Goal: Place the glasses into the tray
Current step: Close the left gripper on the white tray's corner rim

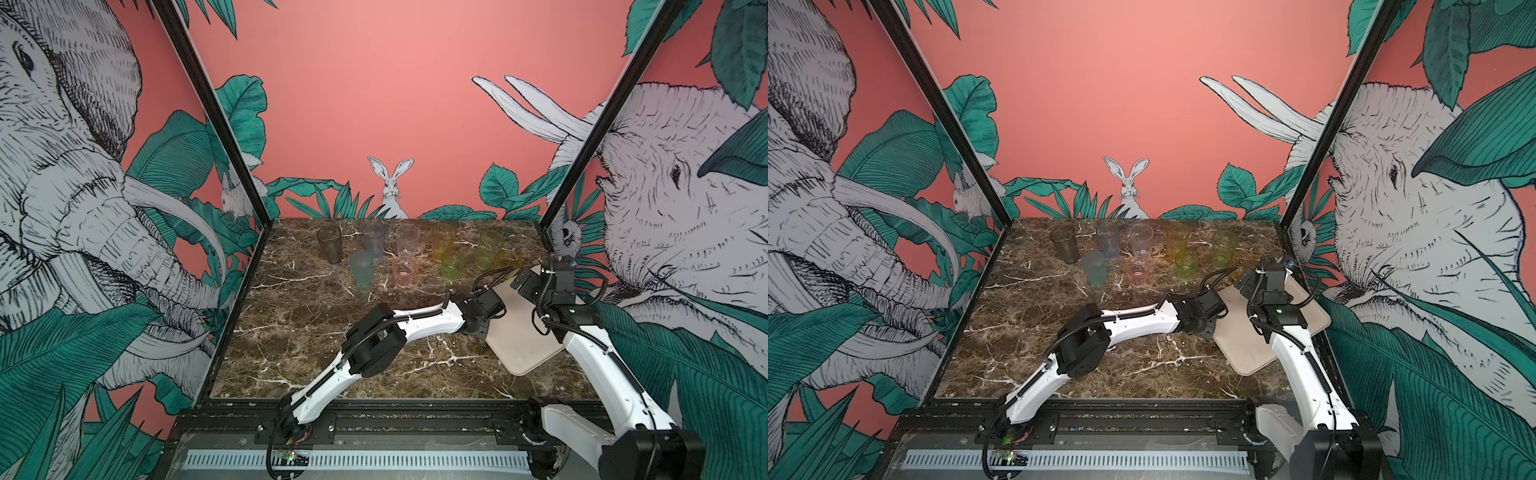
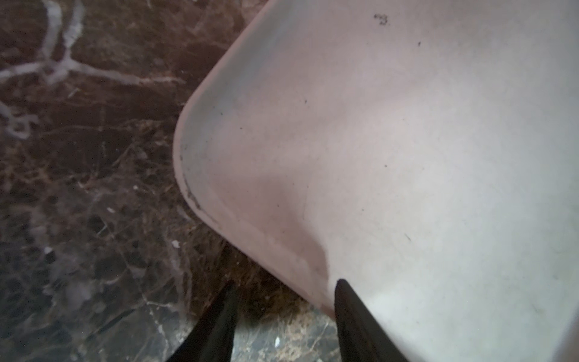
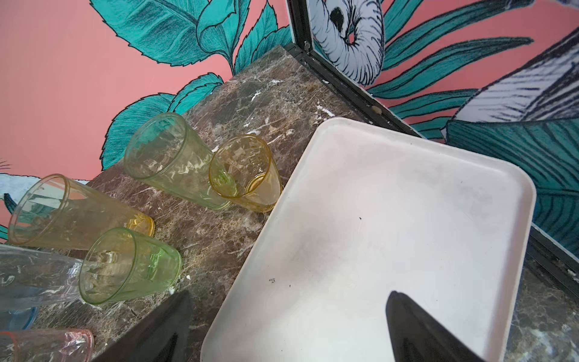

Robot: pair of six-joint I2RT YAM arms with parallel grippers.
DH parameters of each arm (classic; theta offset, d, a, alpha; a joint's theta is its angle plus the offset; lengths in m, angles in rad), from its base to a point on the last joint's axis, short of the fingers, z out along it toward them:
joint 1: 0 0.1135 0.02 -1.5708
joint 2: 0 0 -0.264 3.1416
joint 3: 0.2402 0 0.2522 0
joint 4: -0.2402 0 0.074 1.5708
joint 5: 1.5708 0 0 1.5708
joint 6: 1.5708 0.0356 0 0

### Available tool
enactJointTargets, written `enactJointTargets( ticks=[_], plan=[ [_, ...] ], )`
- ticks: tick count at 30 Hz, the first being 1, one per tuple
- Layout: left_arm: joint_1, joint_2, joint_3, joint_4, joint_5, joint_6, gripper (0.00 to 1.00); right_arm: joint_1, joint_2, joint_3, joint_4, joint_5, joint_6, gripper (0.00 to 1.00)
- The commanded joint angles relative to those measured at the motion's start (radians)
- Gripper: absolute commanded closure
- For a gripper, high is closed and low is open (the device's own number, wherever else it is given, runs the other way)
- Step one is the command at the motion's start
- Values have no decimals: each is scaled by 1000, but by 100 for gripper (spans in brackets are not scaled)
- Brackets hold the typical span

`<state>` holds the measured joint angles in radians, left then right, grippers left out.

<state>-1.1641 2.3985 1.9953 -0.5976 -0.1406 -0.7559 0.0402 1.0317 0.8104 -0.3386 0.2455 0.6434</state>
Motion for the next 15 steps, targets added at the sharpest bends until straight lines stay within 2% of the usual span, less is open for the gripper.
enactJointTargets(
  ticks=[1,15],
  plan=[
    [12,-20,-36,-28,-3,-26,49,-1,0,-14,37,-3,-1,1],
    [41,-84,-141,3,-19,-40,61,-1,25,-4,29,-32,-2,1]
  ],
)
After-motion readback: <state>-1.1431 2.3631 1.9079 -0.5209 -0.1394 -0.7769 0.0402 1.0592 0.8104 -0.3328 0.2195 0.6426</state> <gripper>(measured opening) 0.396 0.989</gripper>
